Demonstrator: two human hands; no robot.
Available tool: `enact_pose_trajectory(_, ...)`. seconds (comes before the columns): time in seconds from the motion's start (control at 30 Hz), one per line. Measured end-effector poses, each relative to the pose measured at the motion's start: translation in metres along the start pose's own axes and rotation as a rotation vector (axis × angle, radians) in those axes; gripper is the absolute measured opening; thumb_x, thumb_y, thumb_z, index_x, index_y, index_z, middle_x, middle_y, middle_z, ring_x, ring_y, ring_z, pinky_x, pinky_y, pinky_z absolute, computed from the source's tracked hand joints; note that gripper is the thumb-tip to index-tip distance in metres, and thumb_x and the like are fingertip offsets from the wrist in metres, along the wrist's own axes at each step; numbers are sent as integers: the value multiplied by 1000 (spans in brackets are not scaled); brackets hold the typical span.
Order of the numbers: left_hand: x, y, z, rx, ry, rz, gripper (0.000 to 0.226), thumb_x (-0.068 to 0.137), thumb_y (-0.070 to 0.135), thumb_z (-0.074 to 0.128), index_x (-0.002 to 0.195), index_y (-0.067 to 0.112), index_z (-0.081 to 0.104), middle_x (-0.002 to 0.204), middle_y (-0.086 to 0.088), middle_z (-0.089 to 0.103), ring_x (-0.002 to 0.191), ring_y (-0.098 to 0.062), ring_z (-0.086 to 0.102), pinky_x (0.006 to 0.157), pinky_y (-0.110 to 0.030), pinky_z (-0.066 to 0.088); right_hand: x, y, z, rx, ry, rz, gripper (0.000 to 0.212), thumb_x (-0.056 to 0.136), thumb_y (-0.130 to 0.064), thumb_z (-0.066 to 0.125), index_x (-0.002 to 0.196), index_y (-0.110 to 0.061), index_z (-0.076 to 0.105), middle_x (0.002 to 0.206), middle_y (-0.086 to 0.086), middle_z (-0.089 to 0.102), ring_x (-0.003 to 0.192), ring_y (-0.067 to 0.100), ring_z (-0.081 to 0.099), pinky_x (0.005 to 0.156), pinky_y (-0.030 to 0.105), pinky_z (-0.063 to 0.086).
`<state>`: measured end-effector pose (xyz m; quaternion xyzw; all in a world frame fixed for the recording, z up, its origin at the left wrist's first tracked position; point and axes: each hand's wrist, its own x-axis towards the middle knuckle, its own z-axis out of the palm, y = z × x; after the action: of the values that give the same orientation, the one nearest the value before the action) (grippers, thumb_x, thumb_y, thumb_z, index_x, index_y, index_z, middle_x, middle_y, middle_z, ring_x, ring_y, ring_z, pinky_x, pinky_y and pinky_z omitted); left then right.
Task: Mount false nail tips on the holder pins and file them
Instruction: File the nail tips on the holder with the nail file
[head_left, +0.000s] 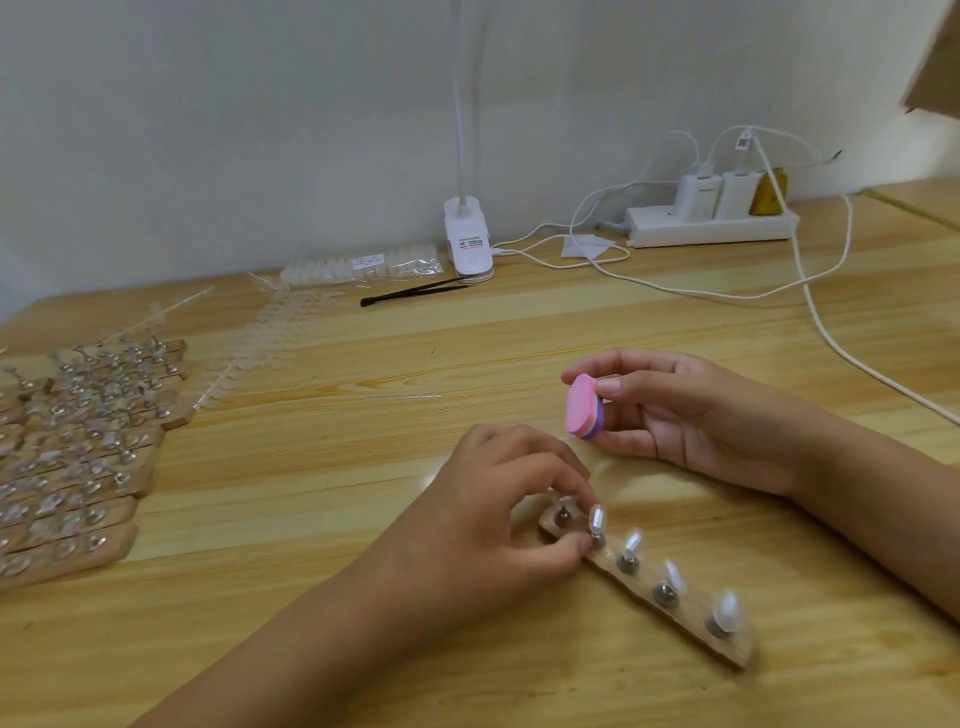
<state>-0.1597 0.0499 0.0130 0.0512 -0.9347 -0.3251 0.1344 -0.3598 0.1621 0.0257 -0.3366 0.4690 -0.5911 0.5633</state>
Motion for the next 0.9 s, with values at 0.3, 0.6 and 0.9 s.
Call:
enact_pose_trajectory(0.3,8,4,-1,-74,-35,32,10,77,32,76,81,28,68,101,18,66,110,-7,55,95,-24,40,4,1,-3,54,20,2,32,77,-18,71,108,-13,74,93,10,71,82,14,69,72,27,58)
enact_pose_trajectory(0.6,17,11,1,-345,-43,-198,7,67,27,71,73,23,71,84,14,67,90,-3,63,85,-25,55,7,-2,-6,238,95,2,39,63,-13,78,102,-10,76,88,10,66,72,15,66,67,29,60)
enact_pose_trajectory(0.9,12,5,1,-164,3,-24,19,72,40,69,81,23,66,85,16,65,94,-8,57,83,-25,48,4,-5,-4,281,108,0,34,65,-13,80,98,-9,76,87,10,67,71,16,67,63,29,59)
